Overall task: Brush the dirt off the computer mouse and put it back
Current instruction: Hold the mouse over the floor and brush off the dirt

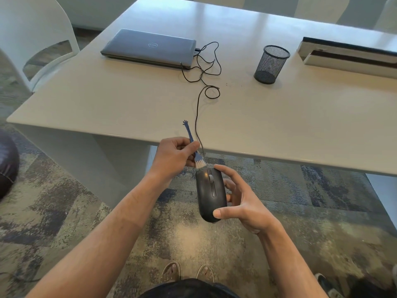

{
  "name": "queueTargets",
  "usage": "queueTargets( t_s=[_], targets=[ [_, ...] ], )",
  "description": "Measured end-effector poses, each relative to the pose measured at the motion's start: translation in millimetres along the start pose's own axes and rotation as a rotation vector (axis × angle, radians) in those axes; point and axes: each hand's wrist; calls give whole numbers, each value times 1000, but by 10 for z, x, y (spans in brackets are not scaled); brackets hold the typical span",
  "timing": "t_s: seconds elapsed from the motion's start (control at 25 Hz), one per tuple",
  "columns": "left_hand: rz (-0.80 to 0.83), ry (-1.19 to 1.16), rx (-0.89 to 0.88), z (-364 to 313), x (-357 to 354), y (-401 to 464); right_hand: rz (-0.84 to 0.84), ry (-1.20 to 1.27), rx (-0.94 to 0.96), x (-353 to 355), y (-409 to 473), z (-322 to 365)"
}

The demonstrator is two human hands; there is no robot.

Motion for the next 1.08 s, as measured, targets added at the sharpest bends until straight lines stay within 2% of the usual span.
queueTargets(
  t_s=[0.24,0.48,0.88,1.08],
  targets=[
    [147,93,61,33,101,-44,-56,40,28,52,-49,29],
    [16,31,-13,-34,137,-56,-15,12,8,-3,-26,34],
    [180,123,39,-14,186,-92,-85,62,28,0,-42,63],
    [47,67,-40,-43,111,-84,-77,61,36,-52,-41,68]
  ],
)
Point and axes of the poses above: each hand's wrist, its own y-axis towards the middle knuckle, its own x-axis out of the back of the hand, z = x × y, and after that the axes turned 15 degrees about z, right-handed
